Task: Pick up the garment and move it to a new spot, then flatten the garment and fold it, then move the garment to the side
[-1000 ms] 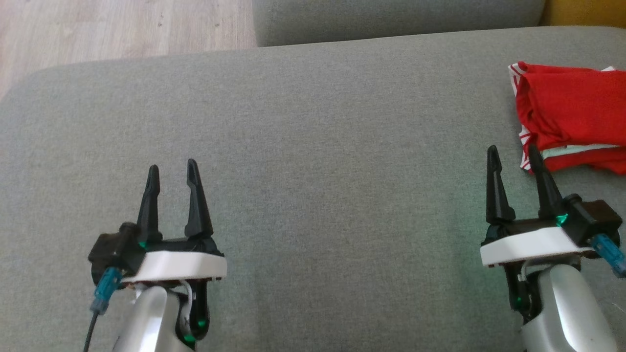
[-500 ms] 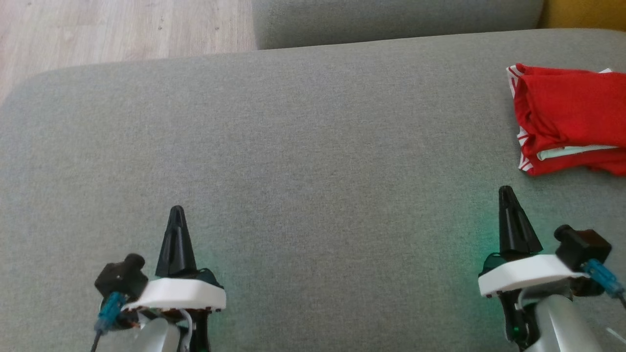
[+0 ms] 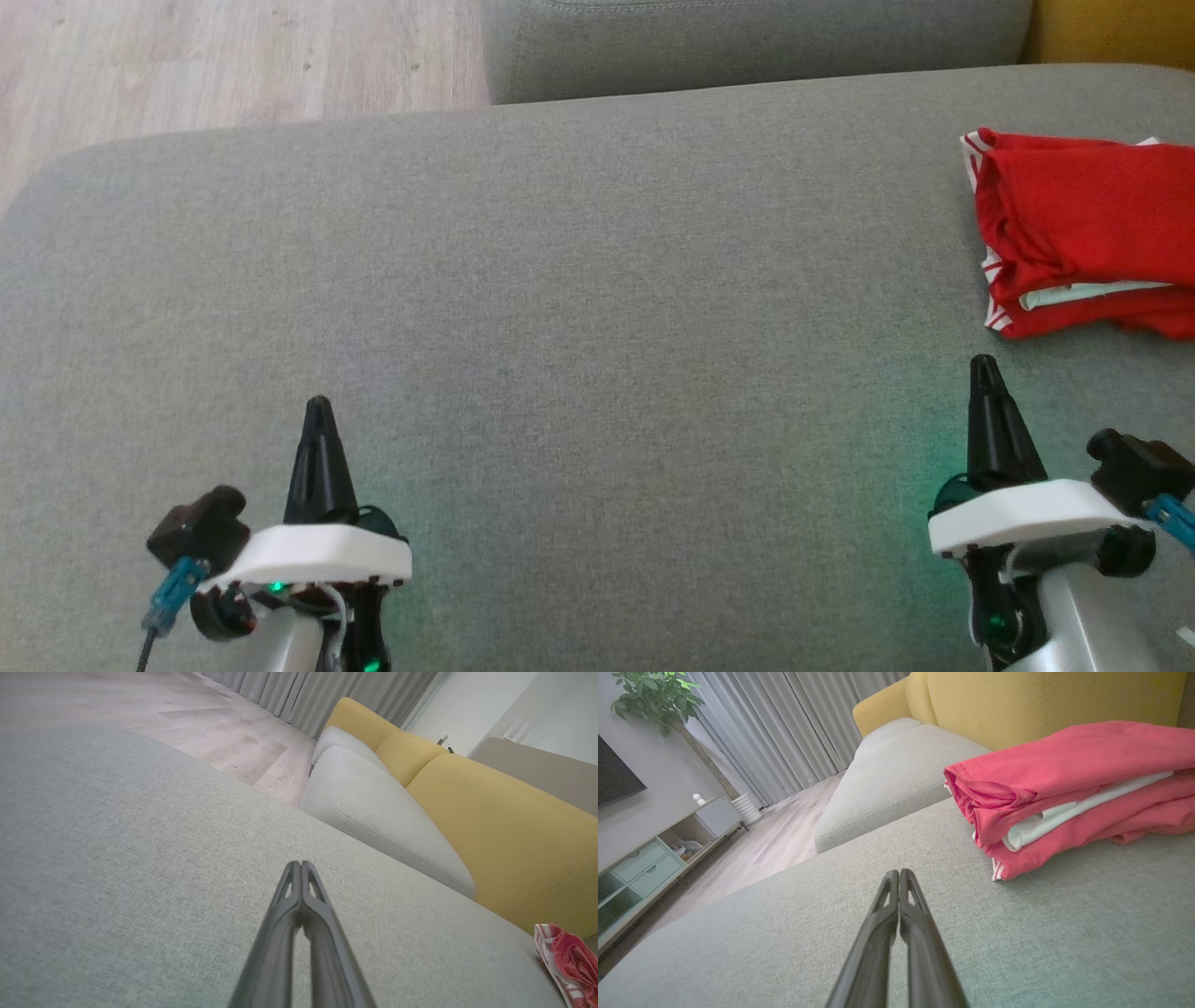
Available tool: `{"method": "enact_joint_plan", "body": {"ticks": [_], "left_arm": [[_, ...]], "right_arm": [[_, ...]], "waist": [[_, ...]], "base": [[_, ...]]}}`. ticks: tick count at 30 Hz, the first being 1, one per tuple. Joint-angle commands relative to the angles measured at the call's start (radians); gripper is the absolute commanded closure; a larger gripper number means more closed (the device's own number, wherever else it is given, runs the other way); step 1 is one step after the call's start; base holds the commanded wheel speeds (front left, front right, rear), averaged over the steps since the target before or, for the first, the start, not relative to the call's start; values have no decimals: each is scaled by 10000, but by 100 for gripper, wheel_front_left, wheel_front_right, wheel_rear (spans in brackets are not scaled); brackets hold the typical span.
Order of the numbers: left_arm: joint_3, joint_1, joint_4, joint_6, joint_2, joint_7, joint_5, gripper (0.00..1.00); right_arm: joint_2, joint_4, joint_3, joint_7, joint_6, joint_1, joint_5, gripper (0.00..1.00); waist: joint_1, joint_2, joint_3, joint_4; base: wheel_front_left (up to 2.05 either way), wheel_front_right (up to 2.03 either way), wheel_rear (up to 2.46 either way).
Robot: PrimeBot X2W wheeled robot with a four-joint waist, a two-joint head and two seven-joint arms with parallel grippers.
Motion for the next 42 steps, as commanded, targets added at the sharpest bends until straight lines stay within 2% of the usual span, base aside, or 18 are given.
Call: {"method": "enact_joint_plan", "body": {"ticks": [1,42], "left_arm": [[202,-326,-364,-100,45,86,-268,100],[1133,-124,-594,-646,100,1231,-4121,100]], "right_arm": [[-52,-385,-45,69,-1,-315,340,100],[-78,-679,-385,1205,-4,-172,4996,100]], "waist": [[0,-1,-18,-2],[0,-1,-443,-64]], "base": [[0,0,0],[0,0,0]]}}
